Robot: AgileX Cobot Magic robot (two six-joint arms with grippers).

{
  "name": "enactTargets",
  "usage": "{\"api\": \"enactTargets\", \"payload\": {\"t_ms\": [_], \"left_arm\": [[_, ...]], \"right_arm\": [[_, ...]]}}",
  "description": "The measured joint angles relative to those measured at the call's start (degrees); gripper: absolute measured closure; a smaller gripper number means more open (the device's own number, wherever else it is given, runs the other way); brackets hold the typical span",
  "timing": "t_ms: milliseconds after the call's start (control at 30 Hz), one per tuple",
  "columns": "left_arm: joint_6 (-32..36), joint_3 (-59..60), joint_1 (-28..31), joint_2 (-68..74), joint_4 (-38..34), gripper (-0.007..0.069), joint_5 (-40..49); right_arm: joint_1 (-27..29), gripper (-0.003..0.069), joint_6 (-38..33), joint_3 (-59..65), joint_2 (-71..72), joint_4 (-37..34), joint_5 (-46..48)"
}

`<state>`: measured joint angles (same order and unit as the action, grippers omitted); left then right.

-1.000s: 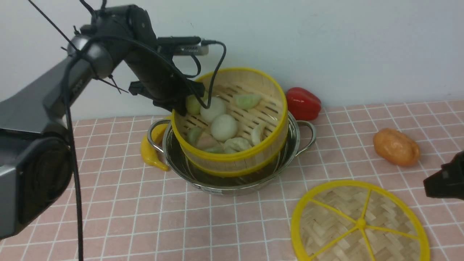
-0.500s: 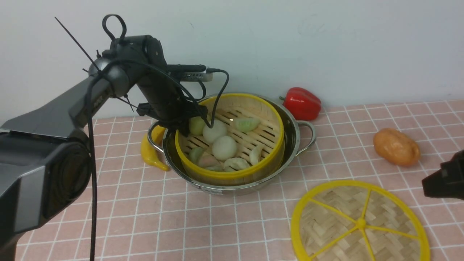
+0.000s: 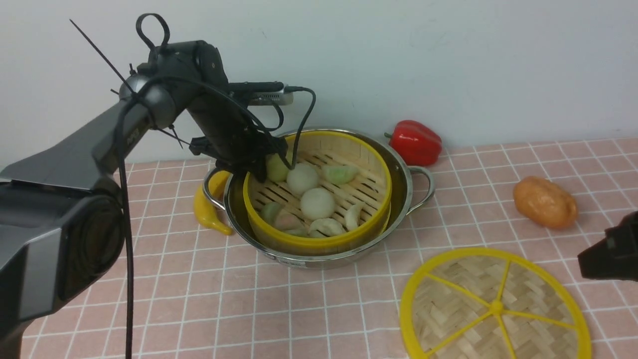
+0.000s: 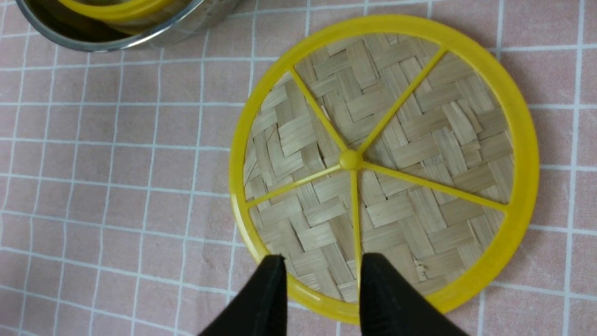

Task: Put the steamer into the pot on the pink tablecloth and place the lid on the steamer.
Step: 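Place the bamboo steamer basket with dumplings into the steel pot with the left gripper, then move the gripper down to the bamboo steamer lid and grasp its center knob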

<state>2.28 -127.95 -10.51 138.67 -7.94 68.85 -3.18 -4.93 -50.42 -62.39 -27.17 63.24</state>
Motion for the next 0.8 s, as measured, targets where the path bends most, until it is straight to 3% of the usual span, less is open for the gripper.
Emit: {"api": "enactTargets", "payload": {"t_ms": [167,333,467,533,667,800], "left_arm": [[-0.2,-7.6,0.0,-2.0,0.1,0.03,0.8],[-0.6,-10.5,0.0,-6.8,0.1,0.0291,0.9],[-0.8,-10.7,0.0,-14.5,-0.1,0.0321,1.0],[-0.8,-10.7,0.0,-18.1,-1.2,0.0344,1.0],[-0.6,-10.7,0.0,-25.9,-4.0,0.0407,1.0],[2.7,-10.6,0.0,-34.8,-5.4,0.0487,1.0]], "right_arm": [[0.0,0.0419,-0.1,0.0,0.0,-2.7,0.2],[-1.1,0.0419,-4.7,-0.2,0.0,-10.6,0.2],[-9.1,0.0419,-11.4,-0.7,-0.1,-21.1,-2.0],[-13.3,0.0419,-11.9,-0.9,-0.7,-21.9,-3.7],[-19.3,0.0419,-8.0,-1.1,-3.6,-14.8,-7.7],[-20.1,0.0419,3.4,-3.8,-9.1,2.9,-9.8]]}}
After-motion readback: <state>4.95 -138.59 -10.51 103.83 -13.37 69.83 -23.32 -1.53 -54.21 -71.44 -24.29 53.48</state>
